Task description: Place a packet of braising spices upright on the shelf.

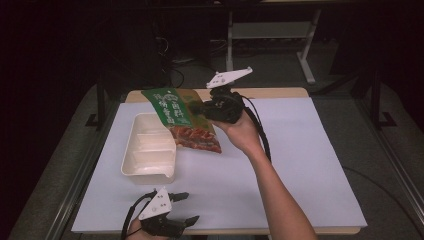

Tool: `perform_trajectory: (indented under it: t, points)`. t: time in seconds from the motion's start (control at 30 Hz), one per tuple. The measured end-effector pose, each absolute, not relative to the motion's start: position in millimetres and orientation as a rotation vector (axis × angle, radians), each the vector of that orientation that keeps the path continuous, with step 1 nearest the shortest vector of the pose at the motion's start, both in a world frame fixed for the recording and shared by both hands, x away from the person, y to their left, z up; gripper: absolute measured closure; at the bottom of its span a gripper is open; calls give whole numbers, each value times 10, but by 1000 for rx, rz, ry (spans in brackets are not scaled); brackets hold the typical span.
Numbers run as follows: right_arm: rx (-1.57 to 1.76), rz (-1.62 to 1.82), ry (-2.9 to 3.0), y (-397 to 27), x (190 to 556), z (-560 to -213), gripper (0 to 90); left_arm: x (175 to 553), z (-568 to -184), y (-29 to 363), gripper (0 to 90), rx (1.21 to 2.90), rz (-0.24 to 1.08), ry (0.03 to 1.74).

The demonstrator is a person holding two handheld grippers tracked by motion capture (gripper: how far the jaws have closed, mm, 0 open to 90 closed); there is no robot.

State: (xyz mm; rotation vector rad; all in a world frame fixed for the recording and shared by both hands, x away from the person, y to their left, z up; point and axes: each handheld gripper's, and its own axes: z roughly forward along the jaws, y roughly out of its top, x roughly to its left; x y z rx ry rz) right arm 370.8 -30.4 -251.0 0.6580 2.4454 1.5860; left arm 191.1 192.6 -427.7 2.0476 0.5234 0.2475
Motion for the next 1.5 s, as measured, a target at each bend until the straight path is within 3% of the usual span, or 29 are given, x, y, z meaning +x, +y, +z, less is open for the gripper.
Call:
perform_trajectory:
  t: [0.43,1.5]
  points:
    - [646,1620,2432,48,3834,-2497,900,1897,-4318,1878,247,2061,237,487]
    - [581,1721,2432,879,4102,-2920,900,1885,-4319,1960,238,2065,255,479]
